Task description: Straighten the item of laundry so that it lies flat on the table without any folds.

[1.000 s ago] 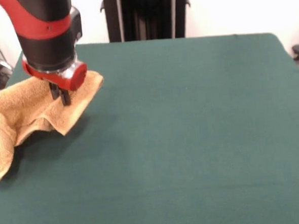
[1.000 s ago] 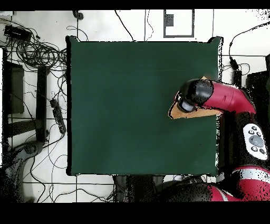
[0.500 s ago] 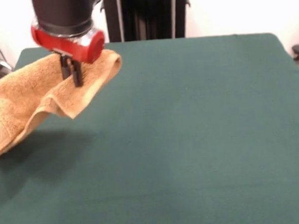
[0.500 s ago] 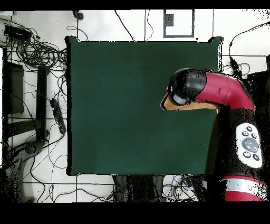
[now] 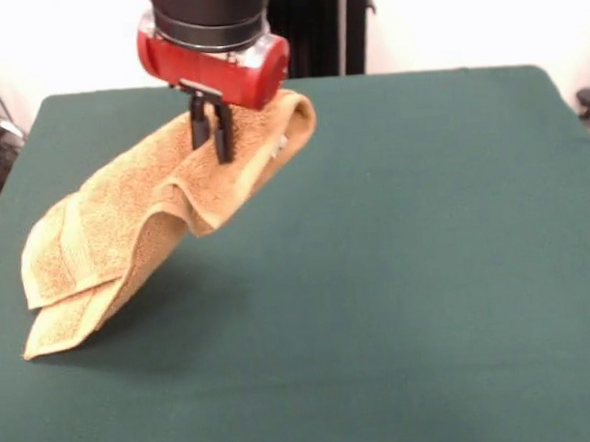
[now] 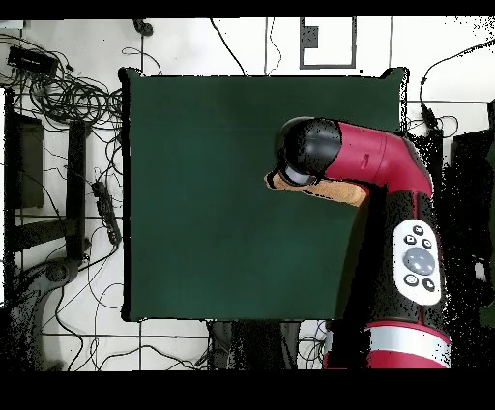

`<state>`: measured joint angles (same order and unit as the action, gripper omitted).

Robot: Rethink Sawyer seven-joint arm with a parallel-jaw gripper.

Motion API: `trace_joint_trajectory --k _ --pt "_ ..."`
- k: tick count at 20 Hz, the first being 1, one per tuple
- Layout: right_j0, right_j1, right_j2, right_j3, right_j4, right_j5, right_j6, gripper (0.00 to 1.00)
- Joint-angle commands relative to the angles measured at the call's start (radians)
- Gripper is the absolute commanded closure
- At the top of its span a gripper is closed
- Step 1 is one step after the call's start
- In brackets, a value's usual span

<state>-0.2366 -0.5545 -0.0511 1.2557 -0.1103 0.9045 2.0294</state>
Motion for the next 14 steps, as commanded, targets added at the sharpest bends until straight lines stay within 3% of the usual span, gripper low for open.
trace_joint_trajectory --k 1,10,14 --pt "0.054 0.046 -0.013 0.154 0.083 -0.140 0.375 1.00" --pt "0.016 0.097 0.036 0.225 0.158 -0.318 0.371 1.00" --pt "-0.027 0.124 0.075 0.235 0.158 -0.349 0.277 1.00"
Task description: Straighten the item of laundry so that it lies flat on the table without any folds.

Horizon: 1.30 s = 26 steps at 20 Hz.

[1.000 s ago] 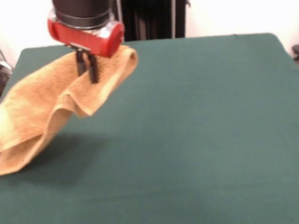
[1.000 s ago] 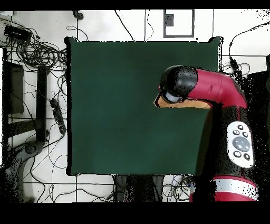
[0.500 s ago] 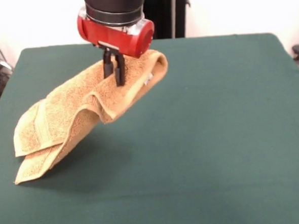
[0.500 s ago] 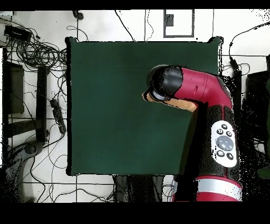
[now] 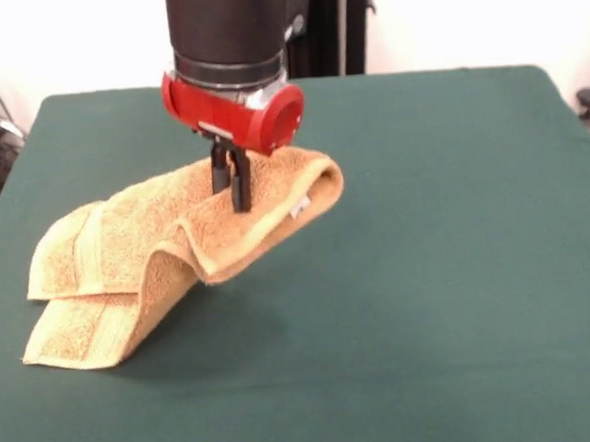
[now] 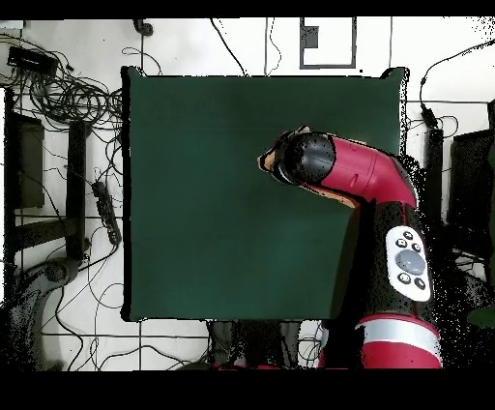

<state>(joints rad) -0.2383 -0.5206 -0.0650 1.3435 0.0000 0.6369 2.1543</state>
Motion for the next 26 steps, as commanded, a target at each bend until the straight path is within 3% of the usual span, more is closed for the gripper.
trace_joint_trajectory --k 1,2,11,14,23,26 --pt "-0.030 0.093 0.091 0.145 0.048 -0.079 0.134 1.00" --pt "-0.036 0.096 0.093 0.144 0.047 -0.082 0.112 0.00" --pt "-0.047 0.127 0.097 0.100 0.034 -0.054 0.087 0.00" --pt "-0.074 0.190 0.116 0.062 0.023 -0.083 0.058 0.00" --pt "-0.134 0.453 0.119 -0.252 -0.063 -0.021 -0.119 0.00" --pt "-0.130 0.528 0.101 -0.339 -0.084 -0.016 -0.120 0.00"
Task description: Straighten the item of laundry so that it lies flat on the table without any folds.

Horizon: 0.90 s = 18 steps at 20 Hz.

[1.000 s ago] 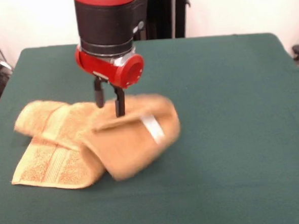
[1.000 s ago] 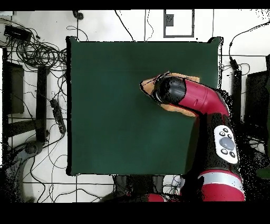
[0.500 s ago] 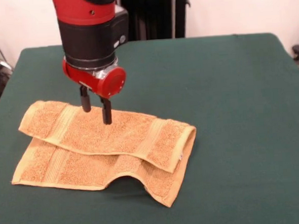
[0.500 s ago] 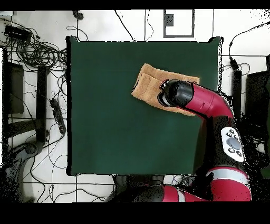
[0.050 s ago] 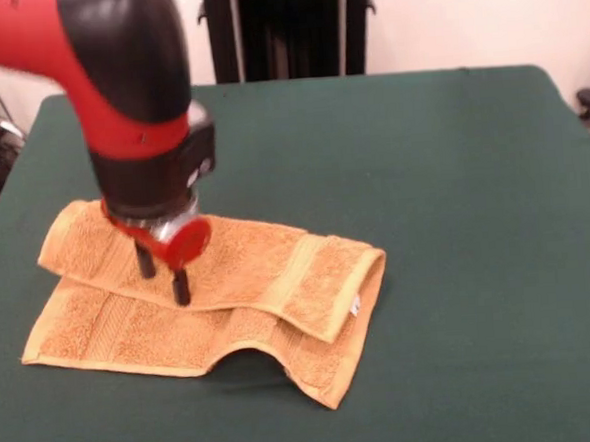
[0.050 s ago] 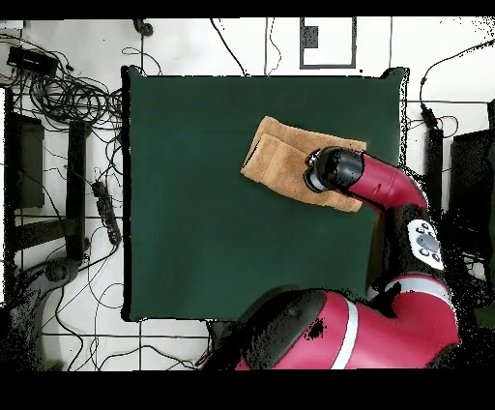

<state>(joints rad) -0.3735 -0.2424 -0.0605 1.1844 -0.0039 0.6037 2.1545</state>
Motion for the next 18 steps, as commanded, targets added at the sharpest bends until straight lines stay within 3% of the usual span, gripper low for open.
trace_joint_trajectory --k 1,7,11,18 --pt "0.008 0.268 0.089 -0.200 -0.083 0.018 -0.112 0.00" --pt "0.006 0.262 0.091 -0.199 -0.104 0.033 -0.092 0.00" --pt "0.064 0.144 0.027 -0.080 -0.113 0.061 0.013 0.00" --pt "0.071 0.023 0.027 0.031 -0.097 0.113 0.030 0.00"
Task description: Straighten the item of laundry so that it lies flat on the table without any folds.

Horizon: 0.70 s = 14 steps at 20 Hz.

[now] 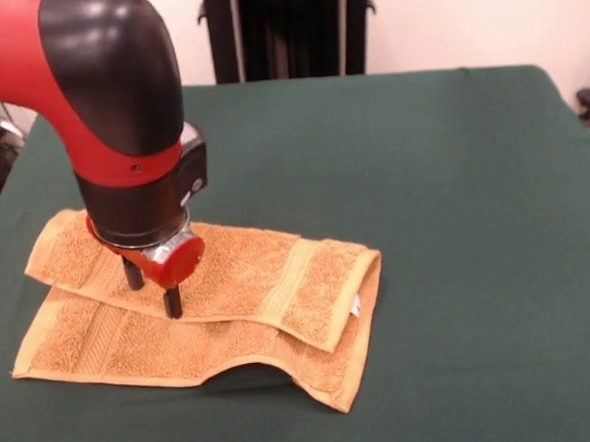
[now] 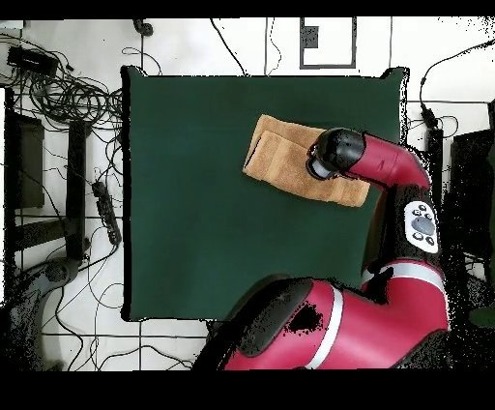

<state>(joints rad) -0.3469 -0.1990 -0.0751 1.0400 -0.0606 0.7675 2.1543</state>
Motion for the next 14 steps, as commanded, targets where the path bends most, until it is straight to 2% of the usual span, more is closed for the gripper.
trace_joint_trajectory --k 1,4,14 --pt "0.052 -0.048 0.038 0.204 -0.037 -0.053 0.046 0.00" --pt "0.070 -0.110 0.031 0.278 -0.027 -0.073 0.095 0.00" --pt "0.039 -0.106 0.070 0.293 -0.011 -0.080 0.069 0.00"
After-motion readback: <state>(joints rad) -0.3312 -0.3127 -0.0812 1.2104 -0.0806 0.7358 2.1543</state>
